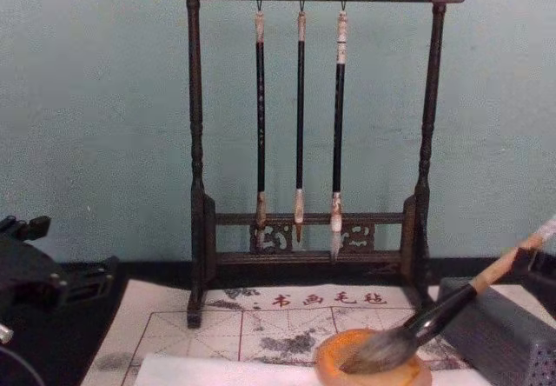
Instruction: Pick up the brush from the inkstone, write on the paper, then place the brush back to its original position.
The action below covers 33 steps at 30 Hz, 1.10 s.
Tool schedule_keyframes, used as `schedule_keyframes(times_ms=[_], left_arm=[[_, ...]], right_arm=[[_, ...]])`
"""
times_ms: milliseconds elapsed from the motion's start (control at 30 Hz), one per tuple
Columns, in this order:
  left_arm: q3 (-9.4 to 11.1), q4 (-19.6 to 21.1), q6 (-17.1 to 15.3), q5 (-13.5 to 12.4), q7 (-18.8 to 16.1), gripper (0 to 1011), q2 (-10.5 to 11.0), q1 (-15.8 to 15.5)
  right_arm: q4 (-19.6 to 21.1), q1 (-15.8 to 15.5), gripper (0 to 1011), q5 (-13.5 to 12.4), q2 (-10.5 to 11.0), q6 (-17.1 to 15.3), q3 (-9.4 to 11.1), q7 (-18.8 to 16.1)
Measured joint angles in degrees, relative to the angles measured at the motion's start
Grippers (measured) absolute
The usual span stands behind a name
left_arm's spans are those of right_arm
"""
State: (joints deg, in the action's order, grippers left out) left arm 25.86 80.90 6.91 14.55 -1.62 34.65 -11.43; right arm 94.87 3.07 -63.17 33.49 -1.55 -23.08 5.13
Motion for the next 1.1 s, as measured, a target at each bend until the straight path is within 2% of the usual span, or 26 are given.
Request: schedule_keyframes(times_ms=[67,167,200,400,567,1100], left_arm=[[0.0,0.0,0.0,0.0,0.0,1001,0.0,0.0],[0.0,0.0,0.0,0.0,0.0,1001,0.0,0.0],[0.0,0.0,0.0,0.0,0.0,1001,0.0,0.0],[0.0,0.0,0.0,0.0,0.0,1001,0.0,0.0],[0.0,0.0,0.0,0.0,0.0,1001,0.0,0.0],[0.0,0.0,0.0,0.0,0.0,1001,0.0,0.0]], right_arm=[[-0.41,0.5,1000,5.96,0.74,0.97,-1.59,1.79],[-0.8,0.98,1000,10.9,1.37,1.43,-2.97,3.22],[-0.99,1.26,1000,13.69,1.76,1.63,-3.73,3.98],[-1.26,1.78,1000,20.8,2.87,1.53,-5.67,5.12],[-1.26,1.88,1000,23.05,3.01,0.89,-6.09,5.28],[-1.29,1.88,1000,22.82,3.02,0.93,-6.07,5.35]])
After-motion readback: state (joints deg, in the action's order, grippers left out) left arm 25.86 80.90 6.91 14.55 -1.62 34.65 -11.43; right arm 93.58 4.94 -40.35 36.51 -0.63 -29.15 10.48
